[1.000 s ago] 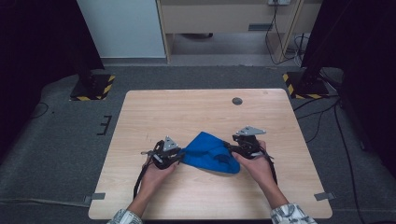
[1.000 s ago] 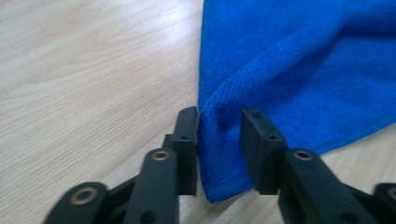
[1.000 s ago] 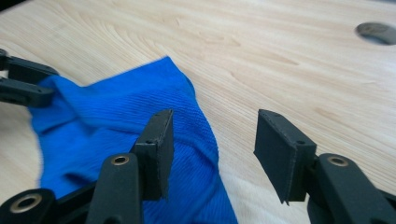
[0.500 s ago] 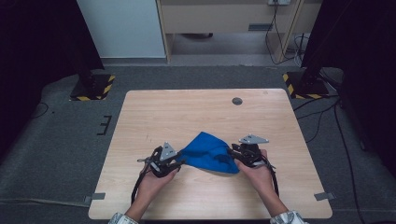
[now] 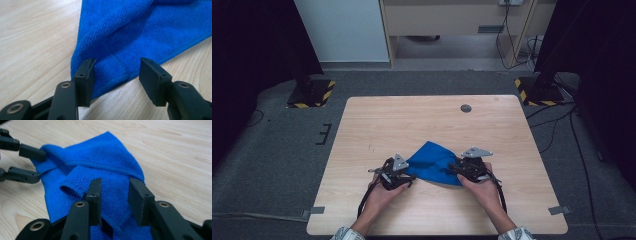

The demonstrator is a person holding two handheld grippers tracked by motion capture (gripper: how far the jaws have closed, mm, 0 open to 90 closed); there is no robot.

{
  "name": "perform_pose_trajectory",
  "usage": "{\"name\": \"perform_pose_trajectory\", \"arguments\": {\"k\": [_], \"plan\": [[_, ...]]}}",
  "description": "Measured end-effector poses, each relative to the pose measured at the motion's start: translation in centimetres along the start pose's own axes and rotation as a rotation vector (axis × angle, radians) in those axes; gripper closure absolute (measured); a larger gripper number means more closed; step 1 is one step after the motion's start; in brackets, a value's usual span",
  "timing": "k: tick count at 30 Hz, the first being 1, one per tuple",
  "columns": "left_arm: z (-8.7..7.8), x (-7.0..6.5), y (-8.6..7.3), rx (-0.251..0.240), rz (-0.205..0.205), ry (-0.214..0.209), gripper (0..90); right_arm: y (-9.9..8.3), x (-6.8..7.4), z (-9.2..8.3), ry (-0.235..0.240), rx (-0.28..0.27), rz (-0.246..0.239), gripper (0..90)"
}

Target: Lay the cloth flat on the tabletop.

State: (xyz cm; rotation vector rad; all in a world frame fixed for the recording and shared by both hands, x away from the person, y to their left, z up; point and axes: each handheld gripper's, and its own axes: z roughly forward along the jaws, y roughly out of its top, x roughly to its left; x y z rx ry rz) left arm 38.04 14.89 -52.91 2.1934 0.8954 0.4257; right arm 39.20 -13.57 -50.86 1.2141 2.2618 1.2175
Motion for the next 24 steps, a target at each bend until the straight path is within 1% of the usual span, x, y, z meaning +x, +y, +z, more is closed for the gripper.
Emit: {"name": "perform_pose_trajectory", "arguments": {"k": [1, 3, 7, 8, 10, 11, 13, 15, 16, 17, 18, 19, 20, 23, 24], "plan": [[0.0, 0.0, 0.0, 0.0, 0.0, 0.0, 47.4, 0.0, 0.0, 0.0, 0.0, 0.0, 0.0, 63.4], [0.0, 0.0, 0.0, -0.001, 0.003, -0.001, 51.8, -0.1, 0.2, 0.2, 0.0, 0.006, -0.006, 63.5], [0.0, 0.6, 0.1, -0.004, -0.026, -0.002, 63.7, -0.1, 0.4, 0.3, 0.001, 0.017, -0.025, 63.6], [-0.1, 0.7, 0.1, -0.003, -0.028, -0.002, 66.8, -0.2, 0.5, 0.4, 0.002, 0.016, -0.027, 63.6], [-0.2, 0.9, 0.2, -0.008, -0.026, 0.0, 76.5, -0.2, 0.6, 0.5, 0.004, 0.024, -0.029, 63.5], [-0.3, 1.0, 0.2, -0.014, -0.029, -0.006, 78.7, -0.3, 0.6, 0.5, 0.003, 0.024, -0.033, 63.5], [-0.7, 1.1, 0.3, -0.048, -0.053, -0.029, 80.5, -0.3, 0.7, 0.5, 0.004, 0.029, -0.035, 63.3], [-1.4, 1.2, 0.6, -0.072, -0.048, -0.021, 81.7, -0.3, 0.8, 0.5, 0.003, 0.032, -0.038, 63.1], [-1.7, 1.3, 0.7, -0.087, -0.043, -0.009, 83.1, -0.3, 0.8, 0.6, 0.003, 0.033, -0.042, 62.7], [-2.1, 1.4, 0.8, -0.107, -0.052, 0.001, 84.2, -0.4, 0.8, 0.6, 0.003, 0.04, -0.04, 62.2], [-2.1, 1.4, 0.8, -0.107, -0.052, 0.001, 84.9, -0.4, 0.8, 0.6, 0.003, 0.04, -0.04, 62.2], [-2.4, 1.7, 0.9, -0.121, -0.063, 0.008, 84.9, -0.4, 0.7, 0.6, 0.001, 0.041, -0.044, 61.4], [-2.9, 2.2, 0.8, -0.149, -0.086, 0.034, 85.5, -0.4, 0.8, 0.6, -0.001, 0.046, -0.041, 58.6], [-3.6, 3.2, 0.6, -0.176, -0.116, 0.065, 85.6, -0.5, 0.9, 0.6, -0.007, 0.049, -0.044, 55.0], [-3.6, 3.2, 0.6, -0.176, -0.116, 0.065, 85.7, -0.5, 0.9, 0.6, -0.007, 0.049, -0.044, 55.0]]}}
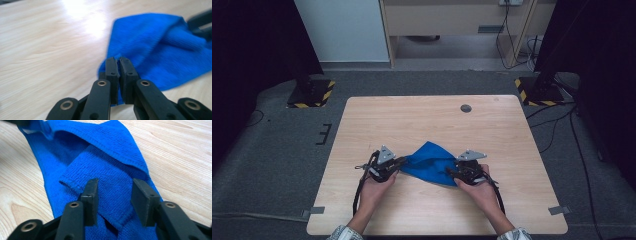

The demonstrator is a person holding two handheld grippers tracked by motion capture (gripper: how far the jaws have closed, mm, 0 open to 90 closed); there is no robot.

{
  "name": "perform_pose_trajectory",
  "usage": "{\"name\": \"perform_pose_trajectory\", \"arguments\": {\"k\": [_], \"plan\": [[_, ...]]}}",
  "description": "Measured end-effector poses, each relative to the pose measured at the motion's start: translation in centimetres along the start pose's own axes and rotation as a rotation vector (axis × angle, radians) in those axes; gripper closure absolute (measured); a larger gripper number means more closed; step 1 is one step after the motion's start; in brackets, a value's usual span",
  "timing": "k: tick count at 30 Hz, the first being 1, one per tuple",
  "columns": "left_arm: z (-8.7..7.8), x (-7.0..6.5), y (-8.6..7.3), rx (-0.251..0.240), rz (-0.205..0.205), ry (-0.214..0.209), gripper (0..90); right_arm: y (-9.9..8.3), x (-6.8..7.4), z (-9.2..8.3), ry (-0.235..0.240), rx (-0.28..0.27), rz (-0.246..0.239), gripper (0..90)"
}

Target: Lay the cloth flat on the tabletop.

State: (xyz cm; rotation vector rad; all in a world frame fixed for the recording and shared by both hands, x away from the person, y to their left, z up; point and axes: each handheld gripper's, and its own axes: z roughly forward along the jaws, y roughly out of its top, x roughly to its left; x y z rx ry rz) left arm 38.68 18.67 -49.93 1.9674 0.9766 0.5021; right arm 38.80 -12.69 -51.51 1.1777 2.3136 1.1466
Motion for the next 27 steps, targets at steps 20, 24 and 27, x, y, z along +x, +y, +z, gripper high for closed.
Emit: {"name": "perform_pose_trajectory", "arguments": {"k": [20, 24, 27], "plan": [[-2.0, 3.9, -0.6, -0.058, -0.11, 0.1, 86.8, -0.3, -0.9, 0.2, -0.032, 0.033, 0.001, 47.5], [-2.2, 4.1, -0.7, -0.066, -0.118, 0.111, 86.8, -0.3, -1.0, 0.0, -0.009, 0.012, 0.012, 54.3], [-2.3, 4.3, -0.7, -0.073, -0.125, 0.118, 86.8, -0.2, -0.9, -0.1, 0.023, -0.009, -0.013, 67.6]]}}
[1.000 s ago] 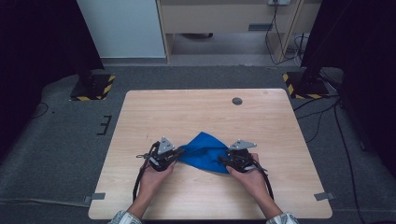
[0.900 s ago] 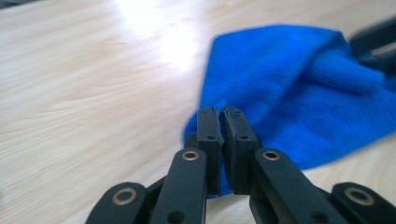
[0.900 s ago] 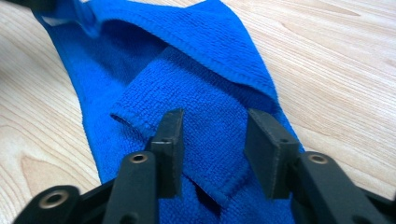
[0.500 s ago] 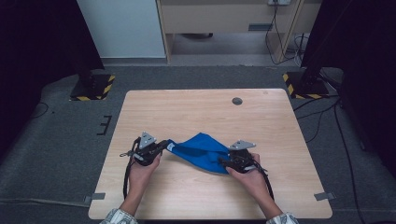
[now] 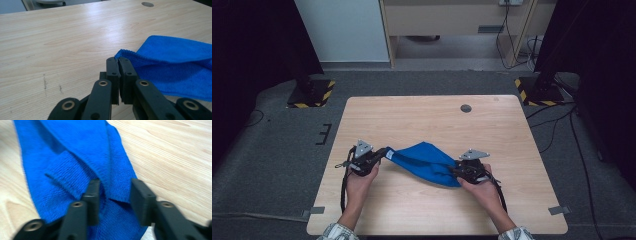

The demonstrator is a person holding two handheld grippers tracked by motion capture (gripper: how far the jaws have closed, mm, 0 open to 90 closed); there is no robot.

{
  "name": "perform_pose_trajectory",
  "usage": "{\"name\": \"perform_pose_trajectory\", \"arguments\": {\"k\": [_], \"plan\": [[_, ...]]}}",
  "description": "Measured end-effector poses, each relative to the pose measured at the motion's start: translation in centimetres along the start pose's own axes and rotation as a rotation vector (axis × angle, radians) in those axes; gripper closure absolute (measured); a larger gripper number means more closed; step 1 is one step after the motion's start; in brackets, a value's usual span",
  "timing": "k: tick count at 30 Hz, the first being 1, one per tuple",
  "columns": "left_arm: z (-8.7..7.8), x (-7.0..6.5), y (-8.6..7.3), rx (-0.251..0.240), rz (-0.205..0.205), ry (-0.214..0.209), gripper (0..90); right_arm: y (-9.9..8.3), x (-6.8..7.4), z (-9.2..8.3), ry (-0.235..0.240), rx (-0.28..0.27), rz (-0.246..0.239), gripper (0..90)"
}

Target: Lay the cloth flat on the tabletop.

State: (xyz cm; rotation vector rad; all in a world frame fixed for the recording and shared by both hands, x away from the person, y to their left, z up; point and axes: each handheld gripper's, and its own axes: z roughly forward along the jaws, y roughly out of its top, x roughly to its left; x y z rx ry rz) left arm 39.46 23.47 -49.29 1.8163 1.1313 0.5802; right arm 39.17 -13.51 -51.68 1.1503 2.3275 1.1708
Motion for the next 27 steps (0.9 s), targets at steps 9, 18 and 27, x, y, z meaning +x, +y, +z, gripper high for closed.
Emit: {"name": "perform_pose_trajectory", "arguments": {"k": [9, 18, 27], "plan": [[-0.1, -0.2, 0.1, -0.011, 0.006, -0.011, 86.8, 0.3, 0.3, -0.2, 0.059, -0.002, -0.018, 88.8], [-2.1, -2.0, 2.1, -0.079, 0.015, -0.067, 86.9, 4.0, -0.5, -5.9, 0.047, -0.096, -0.049, 89.1], [-0.5, -2.0, 2.0, 0.02, 0.031, -0.056, 86.9, 5.8, -2.5, -4.5, 0.007, -0.002, -0.107, 89.0]]}}
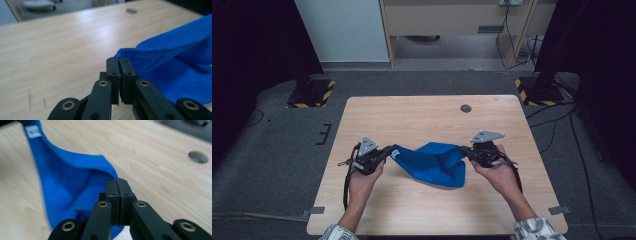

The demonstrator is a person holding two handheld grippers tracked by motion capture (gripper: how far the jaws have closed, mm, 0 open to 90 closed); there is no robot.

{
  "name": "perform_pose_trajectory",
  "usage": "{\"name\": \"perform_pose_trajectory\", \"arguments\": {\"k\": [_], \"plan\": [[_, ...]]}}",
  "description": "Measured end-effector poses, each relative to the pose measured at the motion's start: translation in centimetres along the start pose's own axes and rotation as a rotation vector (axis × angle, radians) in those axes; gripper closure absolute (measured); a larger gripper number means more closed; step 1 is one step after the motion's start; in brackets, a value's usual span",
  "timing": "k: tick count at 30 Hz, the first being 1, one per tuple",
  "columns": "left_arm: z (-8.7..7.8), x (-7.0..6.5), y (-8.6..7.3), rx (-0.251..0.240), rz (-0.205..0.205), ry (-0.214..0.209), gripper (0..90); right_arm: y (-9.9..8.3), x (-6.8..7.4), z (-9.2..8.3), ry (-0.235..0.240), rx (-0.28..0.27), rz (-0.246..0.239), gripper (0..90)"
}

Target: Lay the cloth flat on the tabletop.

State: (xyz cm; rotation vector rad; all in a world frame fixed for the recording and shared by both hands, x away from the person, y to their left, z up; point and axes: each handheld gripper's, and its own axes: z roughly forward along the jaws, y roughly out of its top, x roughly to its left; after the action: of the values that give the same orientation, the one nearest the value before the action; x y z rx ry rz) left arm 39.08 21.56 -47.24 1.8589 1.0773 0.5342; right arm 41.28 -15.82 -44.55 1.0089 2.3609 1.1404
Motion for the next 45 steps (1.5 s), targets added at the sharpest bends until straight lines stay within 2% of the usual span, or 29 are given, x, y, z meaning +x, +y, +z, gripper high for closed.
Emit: {"name": "perform_pose_trajectory", "arguments": {"k": [1, 2, 3, 4, 6, 10, 14, 19, 23, 26, 29, 30, 37, 40, 44, 45], "plan": [[0.3, 0.4, -0.4, 0.021, -0.006, 0.008, 86.9, -0.1, -0.1, 0.9, 0.008, 0.014, 0.005, 89.0], [0.3, 0.4, -0.4, 0.021, -0.006, 0.008, 86.9, -0.3, -0.2, 2.4, 0.018, 0.035, 0.01, 89.0], [0.5, 1.0, -0.8, 0.04, -0.015, 0.024, 86.9, -0.3, -0.2, 2.4, 0.018, 0.035, 0.01, 89.0], [0.5, 1.3, -1.0, 0.046, -0.021, 0.025, 86.9, -0.4, -0.2, 4.0, 0.022, 0.052, 0.019, 88.9], [0.6, 2.1, -1.4, 0.056, -0.04, 0.04, 87.0, -0.5, 0.1, 5.7, 0.025, 0.071, 0.02, 88.8], [0.9, 3.3, -2.3, 0.095, -0.047, 0.071, 87.3, -0.7, 0.4, 7.5, 0.029, 0.083, 0.033, 87.8], [1.1, 4.0, -2.9, 0.116, -0.056, 0.08, 87.2, -1.2, 0.4, 7.6, 0.036, 0.052, 0.079, 87.2], [1.4, 3.8, -3.0, 0.13, -0.047, 0.074, 87.1, -2.2, 0.3, 7.1, 0.052, 0.022, 0.112, 85.5], [1.6, 3.6, -3.1, 0.142, -0.028, 0.074, 87.1, -2.9, 0.3, 6.9, 0.07, 0.003, 0.147, 77.4], [1.6, 3.6, -3.1, 0.144, -0.027, 0.076, 87.1, -3.3, 0.5, 6.8, 0.096, -0.032, 0.178, 70.8], [1.7, 3.6, -3.3, 0.154, -0.026, 0.075, 87.1, -3.6, 0.7, 7.0, 0.095, -0.02, 0.176, 63.6], [1.8, 3.6, -3.3, 0.16, -0.021, 0.077, 87.1, -3.7, 0.7, 7.2, 0.076, -0.016, 0.182, 61.2], [1.9, 3.6, -3.4, 0.168, -0.016, 0.082, 87.1, -3.8, 0.7, 7.6, 0.102, -0.031, 0.23, 52.2], [2.1, 3.8, -3.7, 0.179, -0.02, 0.087, 87.1, -3.7, 1.0, 7.6, 0.157, -0.064, 0.239, 53.2], [2.1, 4.1, -3.8, 0.182, -0.038, 0.085, 87.1, -3.6, 1.6, 7.6, 0.175, -0.063, 0.211, 55.6], [2.2, 4.1, -3.9, 0.183, -0.039, 0.085, 87.1, -3.6, 1.7, 7.6, 0.183, -0.063, 0.21, 61.3]]}}
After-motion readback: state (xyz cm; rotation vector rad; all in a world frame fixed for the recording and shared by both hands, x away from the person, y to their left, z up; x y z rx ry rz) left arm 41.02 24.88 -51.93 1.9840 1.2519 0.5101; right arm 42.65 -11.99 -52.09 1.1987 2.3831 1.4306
